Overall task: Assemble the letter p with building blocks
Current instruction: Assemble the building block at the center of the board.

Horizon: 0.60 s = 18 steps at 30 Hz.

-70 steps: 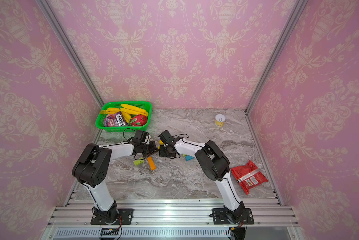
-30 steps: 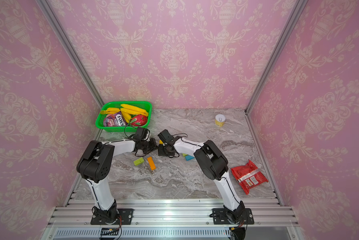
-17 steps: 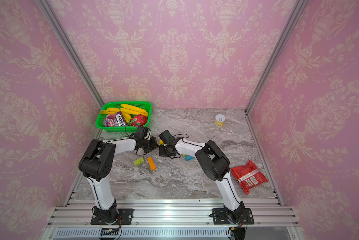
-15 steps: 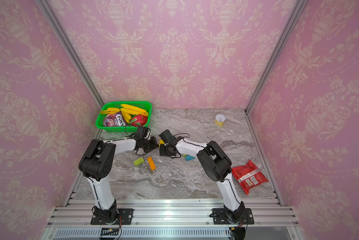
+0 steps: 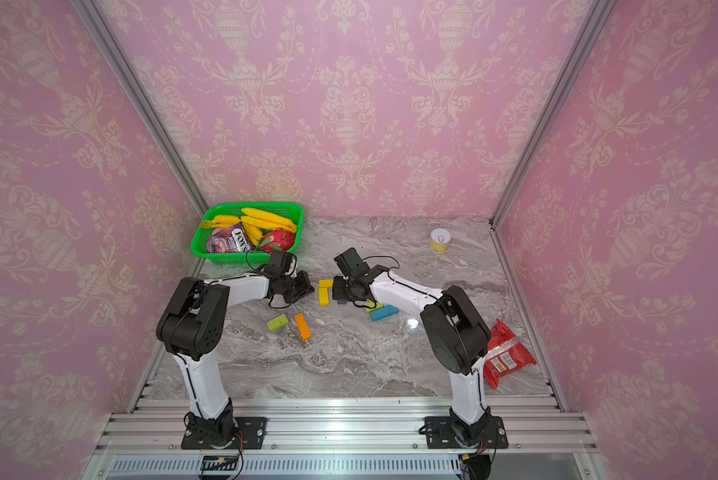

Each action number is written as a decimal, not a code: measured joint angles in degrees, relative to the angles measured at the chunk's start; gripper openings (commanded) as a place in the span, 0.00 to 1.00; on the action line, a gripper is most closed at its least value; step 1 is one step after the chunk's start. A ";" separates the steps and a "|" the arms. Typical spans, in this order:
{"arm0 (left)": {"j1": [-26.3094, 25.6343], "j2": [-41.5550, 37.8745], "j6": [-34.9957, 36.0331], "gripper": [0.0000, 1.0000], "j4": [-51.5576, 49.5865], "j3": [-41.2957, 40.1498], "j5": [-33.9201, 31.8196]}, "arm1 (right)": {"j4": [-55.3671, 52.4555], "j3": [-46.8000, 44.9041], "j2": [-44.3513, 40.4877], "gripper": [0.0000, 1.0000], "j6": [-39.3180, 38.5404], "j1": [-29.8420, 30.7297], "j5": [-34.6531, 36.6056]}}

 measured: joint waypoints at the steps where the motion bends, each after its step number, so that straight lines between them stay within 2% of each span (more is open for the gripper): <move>1: 0.00 -0.02 0.00 0.00 0.02 -0.07 0.20 | -0.09 -0.24 0.00 0.10 0.02 -0.02 -0.02; 18: -0.44 -1.11 -0.02 0.00 0.70 -2.14 2.54 | 2.25 -0.31 1.77 0.09 0.26 -0.02 -1.31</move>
